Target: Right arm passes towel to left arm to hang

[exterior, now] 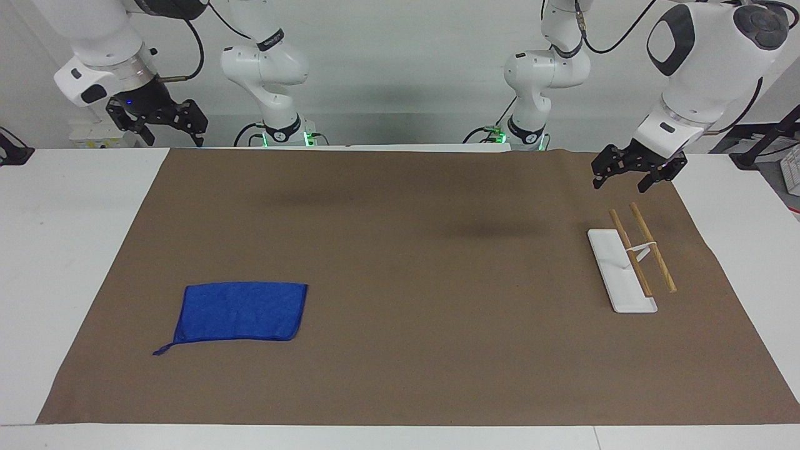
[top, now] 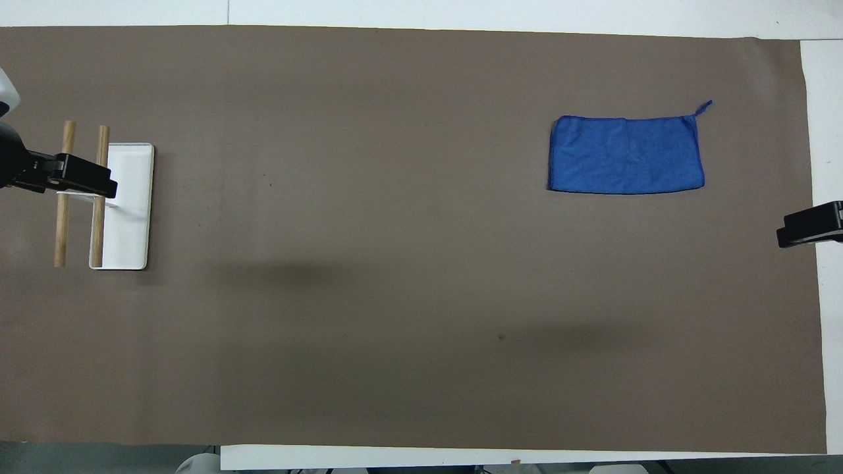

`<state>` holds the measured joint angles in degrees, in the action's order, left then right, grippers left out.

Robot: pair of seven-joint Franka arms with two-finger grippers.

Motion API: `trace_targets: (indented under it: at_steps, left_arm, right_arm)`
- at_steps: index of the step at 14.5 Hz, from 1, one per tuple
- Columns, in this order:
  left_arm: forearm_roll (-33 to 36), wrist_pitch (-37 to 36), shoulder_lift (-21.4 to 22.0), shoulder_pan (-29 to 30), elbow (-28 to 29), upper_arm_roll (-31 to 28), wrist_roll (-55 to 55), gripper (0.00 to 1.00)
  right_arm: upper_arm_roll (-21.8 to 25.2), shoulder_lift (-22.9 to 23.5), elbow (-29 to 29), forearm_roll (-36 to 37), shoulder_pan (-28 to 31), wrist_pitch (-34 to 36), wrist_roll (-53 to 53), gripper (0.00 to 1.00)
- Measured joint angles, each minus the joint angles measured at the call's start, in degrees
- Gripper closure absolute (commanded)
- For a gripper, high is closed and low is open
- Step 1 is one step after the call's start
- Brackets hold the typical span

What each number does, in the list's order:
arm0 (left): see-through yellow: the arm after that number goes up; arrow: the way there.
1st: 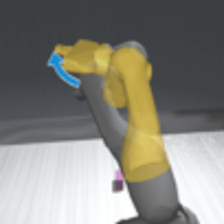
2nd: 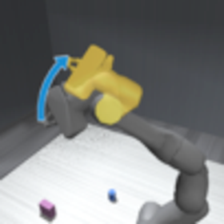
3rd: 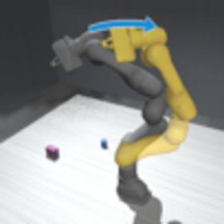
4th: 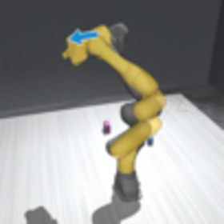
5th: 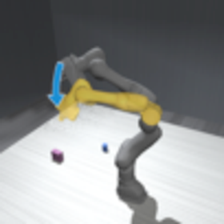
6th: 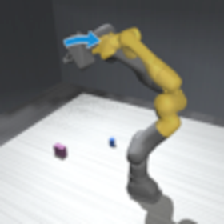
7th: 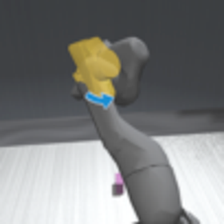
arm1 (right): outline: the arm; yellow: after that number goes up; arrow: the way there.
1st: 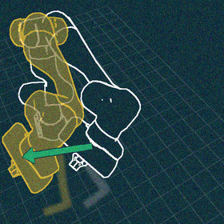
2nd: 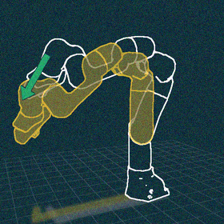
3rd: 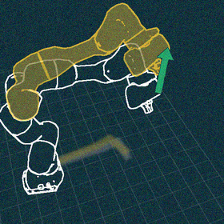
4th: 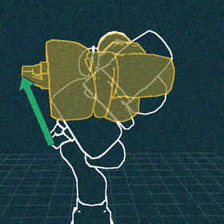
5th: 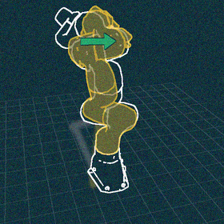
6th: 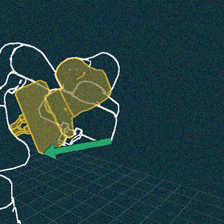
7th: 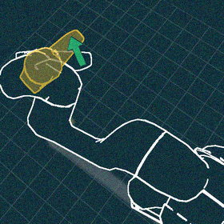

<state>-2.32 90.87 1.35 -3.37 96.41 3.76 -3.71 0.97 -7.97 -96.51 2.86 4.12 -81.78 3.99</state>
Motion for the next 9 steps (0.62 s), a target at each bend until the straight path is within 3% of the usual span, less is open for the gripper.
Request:
trace_targets:
  at_steps: [9]
  left_arm:
    - [0.0,-4.1,-0.5,-1.0,-1.9,0.9,3.2,0.03]
  right_arm:
    - [0.4,0.0,-0.5,0.0,0.1,-2.2,1.8,0.00]
